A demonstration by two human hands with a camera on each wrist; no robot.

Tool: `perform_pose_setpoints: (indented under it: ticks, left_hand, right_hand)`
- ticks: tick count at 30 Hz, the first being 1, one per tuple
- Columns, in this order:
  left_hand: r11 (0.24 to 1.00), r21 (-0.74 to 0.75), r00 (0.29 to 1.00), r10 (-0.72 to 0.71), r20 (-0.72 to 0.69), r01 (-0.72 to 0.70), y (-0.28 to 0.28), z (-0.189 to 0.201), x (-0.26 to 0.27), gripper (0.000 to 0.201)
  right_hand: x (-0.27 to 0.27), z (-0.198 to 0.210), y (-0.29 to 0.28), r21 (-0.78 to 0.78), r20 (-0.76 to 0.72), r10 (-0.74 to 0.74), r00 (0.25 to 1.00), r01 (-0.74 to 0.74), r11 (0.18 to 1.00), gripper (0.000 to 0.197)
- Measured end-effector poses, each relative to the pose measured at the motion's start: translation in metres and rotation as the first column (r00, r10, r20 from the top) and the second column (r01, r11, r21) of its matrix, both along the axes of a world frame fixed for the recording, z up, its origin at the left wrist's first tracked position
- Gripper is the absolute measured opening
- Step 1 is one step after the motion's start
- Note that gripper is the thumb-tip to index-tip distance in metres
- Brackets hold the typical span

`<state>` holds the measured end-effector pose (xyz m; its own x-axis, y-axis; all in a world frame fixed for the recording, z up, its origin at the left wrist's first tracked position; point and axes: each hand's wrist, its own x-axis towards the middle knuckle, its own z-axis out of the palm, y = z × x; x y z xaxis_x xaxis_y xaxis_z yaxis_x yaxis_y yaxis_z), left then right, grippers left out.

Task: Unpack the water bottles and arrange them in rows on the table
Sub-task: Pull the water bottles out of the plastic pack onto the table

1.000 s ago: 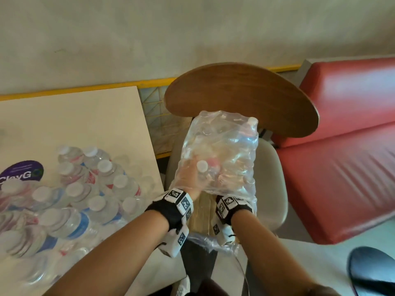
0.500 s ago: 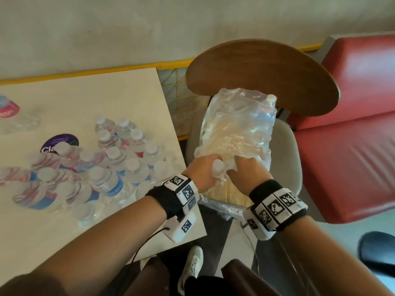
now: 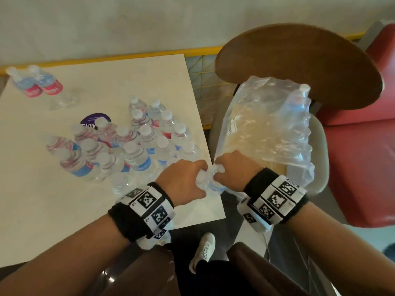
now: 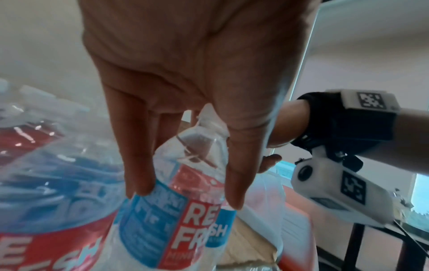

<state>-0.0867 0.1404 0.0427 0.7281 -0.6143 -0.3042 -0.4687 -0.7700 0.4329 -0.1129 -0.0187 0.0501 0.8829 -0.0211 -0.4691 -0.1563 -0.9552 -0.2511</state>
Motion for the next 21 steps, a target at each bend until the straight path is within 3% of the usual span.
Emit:
perform_pose_setpoints:
  ticks: [2, 8, 14, 16, 18, 20, 21]
  left_hand:
    - [0.998, 0.062, 1.0, -0.015, 0.001, 0.015, 0.004, -0.006, 0.0, 0.057]
    - [0.951, 0.29, 0.966, -0.167, 0.196, 0.106, 0.006, -0.011, -0.006, 0.051]
    - [0.922, 0.366, 0.965, -0.202, 0.167, 0.13, -0.001, 0.006, -0.012, 0.058]
    - [0.937, 0.314, 0.941, -0.235, 0.242, 0.153, -0.005, 0.024, -0.017, 0.05]
    - [0.967, 0.142, 0.914, -0.245, 0.322, 0.209, -0.014, 0.042, -0.024, 0.034]
    - [0.96, -0.049, 0.904, -0.241, 0.354, 0.275, -0.034, 0.058, -0.028, 0.022]
    - [0.942, -0.121, 0.886, -0.245, 0.394, 0.314, -0.047, 0.058, -0.028, 0.024]
  right_hand:
    - [0.005, -0.005, 0.009, -0.003, -0.009, 0.042, 0.999, -0.042, 0.999, 0.039]
    - [0.024, -0.007, 0.019, 0.067, 0.032, 0.125, 0.992, -0.127, 0.99, 0.044]
    - [0.014, -0.003, 0.008, 0.144, 0.015, 0.091, 0.996, -0.092, 0.985, 0.064]
    - [0.004, 0.005, -0.004, 0.187, 0.048, 0.019, 0.999, -0.028, 0.982, 0.064]
    - [-0.007, 0.013, -0.021, 0.195, 0.069, -0.038, 0.997, 0.024, 0.98, 0.043]
    - [-0.014, 0.014, -0.041, 0.101, 0.048, -0.019, 0.999, 0.014, 0.995, 0.024]
    - [-0.016, 0.011, -0.051, 0.035, 0.027, -0.02, 0.999, 0.019, 0.999, 0.026]
